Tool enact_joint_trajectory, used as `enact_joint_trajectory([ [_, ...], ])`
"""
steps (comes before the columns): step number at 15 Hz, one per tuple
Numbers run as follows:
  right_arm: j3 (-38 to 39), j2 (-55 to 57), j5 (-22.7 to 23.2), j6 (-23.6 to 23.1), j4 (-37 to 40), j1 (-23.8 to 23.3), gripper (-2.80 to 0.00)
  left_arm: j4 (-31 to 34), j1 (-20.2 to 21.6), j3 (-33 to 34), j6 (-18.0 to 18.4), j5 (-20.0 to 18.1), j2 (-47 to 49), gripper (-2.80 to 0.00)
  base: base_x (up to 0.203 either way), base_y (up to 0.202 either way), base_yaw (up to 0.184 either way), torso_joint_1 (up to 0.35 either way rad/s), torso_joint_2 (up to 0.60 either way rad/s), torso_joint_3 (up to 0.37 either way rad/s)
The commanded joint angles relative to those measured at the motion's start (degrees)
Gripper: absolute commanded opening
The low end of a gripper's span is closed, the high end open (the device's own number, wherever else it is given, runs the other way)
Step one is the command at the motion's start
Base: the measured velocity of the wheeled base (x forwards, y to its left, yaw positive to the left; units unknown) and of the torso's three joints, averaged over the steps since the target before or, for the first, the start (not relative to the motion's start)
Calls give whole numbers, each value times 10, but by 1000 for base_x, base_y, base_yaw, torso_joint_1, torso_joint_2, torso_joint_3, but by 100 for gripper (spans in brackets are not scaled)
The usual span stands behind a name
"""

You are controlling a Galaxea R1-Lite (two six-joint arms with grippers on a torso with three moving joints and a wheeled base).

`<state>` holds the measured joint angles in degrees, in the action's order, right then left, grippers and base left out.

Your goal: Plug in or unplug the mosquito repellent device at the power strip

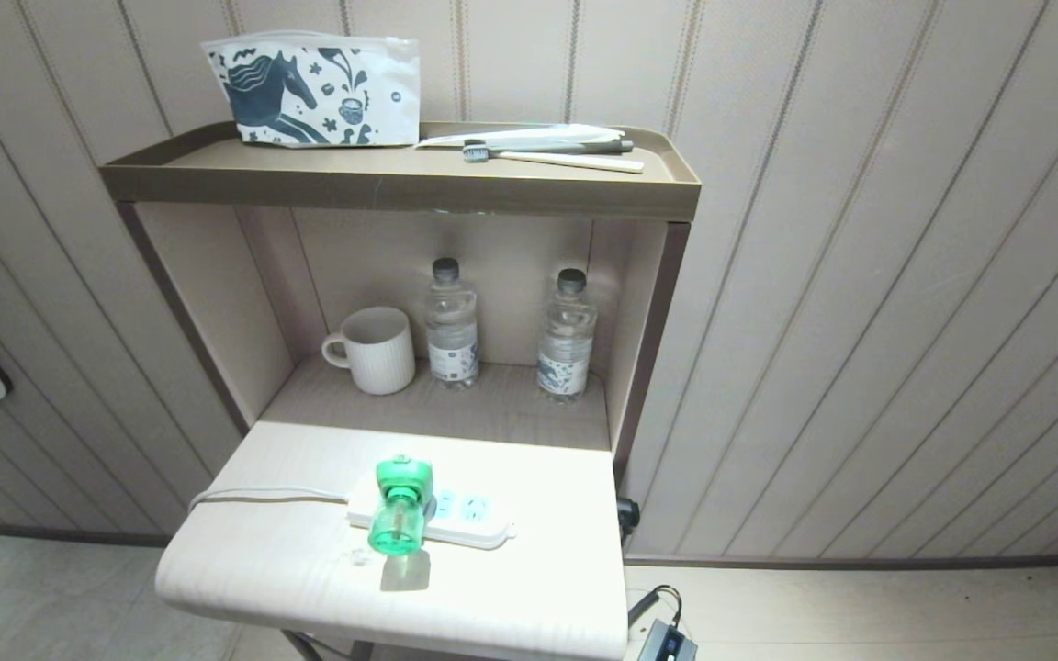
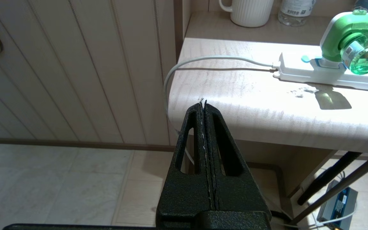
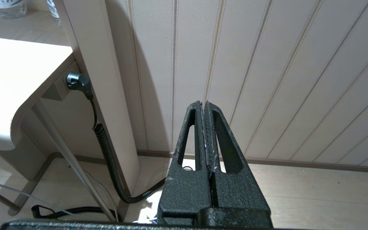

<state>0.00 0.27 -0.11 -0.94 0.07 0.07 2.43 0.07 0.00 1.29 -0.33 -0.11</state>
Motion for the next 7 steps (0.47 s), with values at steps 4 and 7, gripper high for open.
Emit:
enact_joint_trajectory([
  [4, 0, 1, -2, 8, -1, -1, -280, 0, 0, 0, -1, 0, 1, -280, 0, 0, 0, 0, 0, 0],
  [7, 0, 1, -2, 15, -1, -1, -280, 0, 0, 0, -1, -1, 1, -280, 0, 0, 0, 0, 0, 0],
])
